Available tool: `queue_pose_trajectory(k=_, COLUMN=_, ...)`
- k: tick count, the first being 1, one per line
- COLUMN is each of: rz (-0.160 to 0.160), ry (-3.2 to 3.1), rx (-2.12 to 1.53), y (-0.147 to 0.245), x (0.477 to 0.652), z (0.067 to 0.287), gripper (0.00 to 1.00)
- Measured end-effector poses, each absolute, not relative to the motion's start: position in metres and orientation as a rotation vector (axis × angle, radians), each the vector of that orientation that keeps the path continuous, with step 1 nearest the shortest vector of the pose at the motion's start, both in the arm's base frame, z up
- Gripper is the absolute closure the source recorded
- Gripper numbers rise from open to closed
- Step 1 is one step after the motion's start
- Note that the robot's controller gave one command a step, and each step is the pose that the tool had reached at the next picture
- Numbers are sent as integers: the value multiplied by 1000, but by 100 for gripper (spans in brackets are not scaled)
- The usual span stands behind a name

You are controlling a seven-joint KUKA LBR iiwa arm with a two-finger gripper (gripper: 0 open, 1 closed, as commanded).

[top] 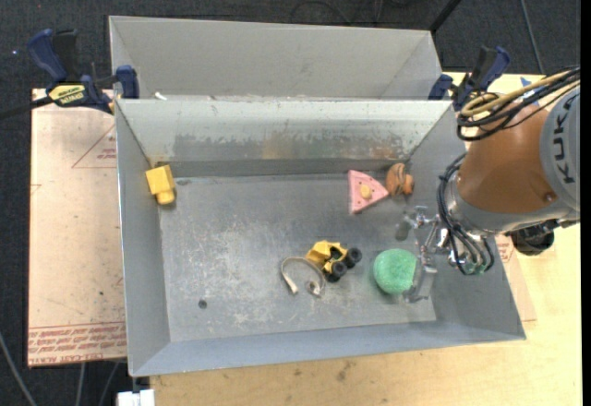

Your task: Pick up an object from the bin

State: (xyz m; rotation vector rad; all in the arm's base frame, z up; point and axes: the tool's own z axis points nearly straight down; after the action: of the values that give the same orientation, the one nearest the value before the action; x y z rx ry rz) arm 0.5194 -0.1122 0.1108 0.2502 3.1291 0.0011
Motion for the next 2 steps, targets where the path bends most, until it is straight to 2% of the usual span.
queue_pose_trajectory(k=1, rz=3, ry=3121, rx=343, y=-108, x=520, z=83, gripper=0)
queue_pose_trajectory(k=2, rz=2, ry=3113, rx=425, y=-96, x=504, z=69, gripper=100)
